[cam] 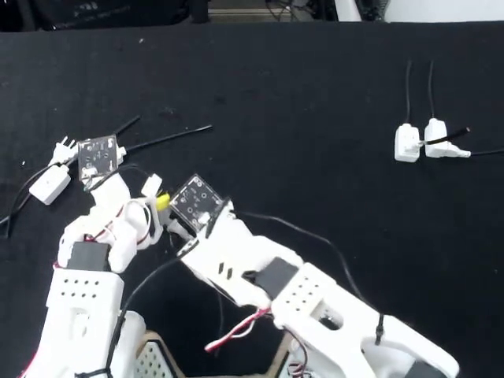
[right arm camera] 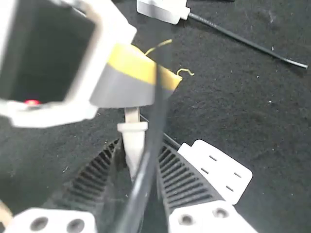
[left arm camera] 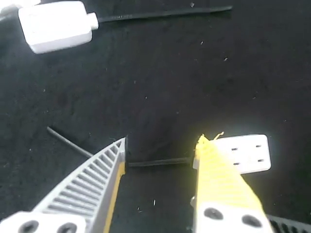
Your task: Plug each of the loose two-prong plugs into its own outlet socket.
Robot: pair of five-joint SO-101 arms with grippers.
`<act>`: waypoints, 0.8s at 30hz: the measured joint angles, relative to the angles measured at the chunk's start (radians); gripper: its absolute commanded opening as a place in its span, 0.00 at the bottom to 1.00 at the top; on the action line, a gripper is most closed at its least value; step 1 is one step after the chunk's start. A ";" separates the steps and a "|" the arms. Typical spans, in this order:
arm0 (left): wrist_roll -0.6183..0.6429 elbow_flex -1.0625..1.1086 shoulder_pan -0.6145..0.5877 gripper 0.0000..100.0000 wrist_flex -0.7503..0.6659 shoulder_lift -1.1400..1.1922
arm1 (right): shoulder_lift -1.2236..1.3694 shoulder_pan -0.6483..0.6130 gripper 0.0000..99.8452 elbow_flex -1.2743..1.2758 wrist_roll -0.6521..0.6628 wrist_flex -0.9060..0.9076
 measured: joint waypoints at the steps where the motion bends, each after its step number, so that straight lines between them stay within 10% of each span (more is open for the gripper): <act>1: 0.000 0.005 0.000 0.23 0.000 0.000 | -0.015 -0.002 0.01 0.006 0.000 0.000; 24: 0.000 0.051 0.002 0.23 -0.054 0.002 | -0.209 0.005 0.01 0.097 0.000 0.008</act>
